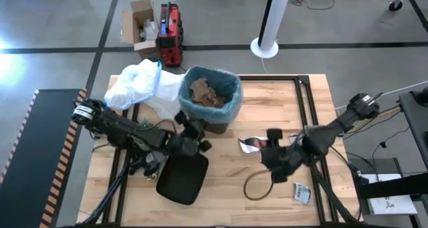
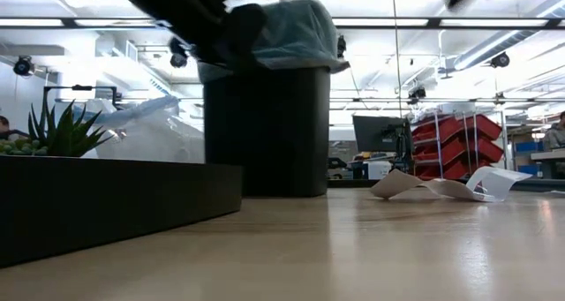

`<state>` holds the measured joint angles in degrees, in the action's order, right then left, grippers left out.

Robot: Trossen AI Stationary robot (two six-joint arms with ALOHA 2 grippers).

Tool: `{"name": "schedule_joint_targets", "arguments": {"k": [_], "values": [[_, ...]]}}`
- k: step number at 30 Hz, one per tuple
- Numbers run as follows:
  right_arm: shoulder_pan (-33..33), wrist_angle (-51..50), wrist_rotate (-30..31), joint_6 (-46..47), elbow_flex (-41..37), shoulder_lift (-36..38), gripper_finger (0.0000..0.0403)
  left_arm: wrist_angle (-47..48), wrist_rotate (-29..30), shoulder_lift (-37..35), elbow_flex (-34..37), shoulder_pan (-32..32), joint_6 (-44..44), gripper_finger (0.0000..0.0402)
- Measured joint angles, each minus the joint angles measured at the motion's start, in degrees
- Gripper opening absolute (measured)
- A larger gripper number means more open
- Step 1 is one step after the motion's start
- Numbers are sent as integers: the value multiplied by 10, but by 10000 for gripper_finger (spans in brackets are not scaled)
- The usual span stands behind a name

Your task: Place trash/remove bag and relplace

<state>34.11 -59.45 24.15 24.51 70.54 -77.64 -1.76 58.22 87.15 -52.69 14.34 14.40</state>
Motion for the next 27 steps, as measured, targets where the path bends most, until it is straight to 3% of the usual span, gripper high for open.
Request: {"name": "schedule_joint_targets", "arguments": {"k": [7, 13, 17, 23, 27], "values": [[61, 148, 29, 137, -168, -1, 212, -53, -71, 0, 0, -64, -19, 87], [101, 297, 34, 189, -258, -14, 219, -3, -121, 0, 0, -39, 14, 88], [108, 306, 96, 223, -276, -31, 223, 48, -130, -4, 0, 24, 48, 83], [108, 328, 152, 221, -279, -55, 216, 81, -76, -19, 0, 162, 100, 87], [111, 355, 266, 206, -286, -66, 218, 83, -61, -20, 0, 248, 147, 96]]}}
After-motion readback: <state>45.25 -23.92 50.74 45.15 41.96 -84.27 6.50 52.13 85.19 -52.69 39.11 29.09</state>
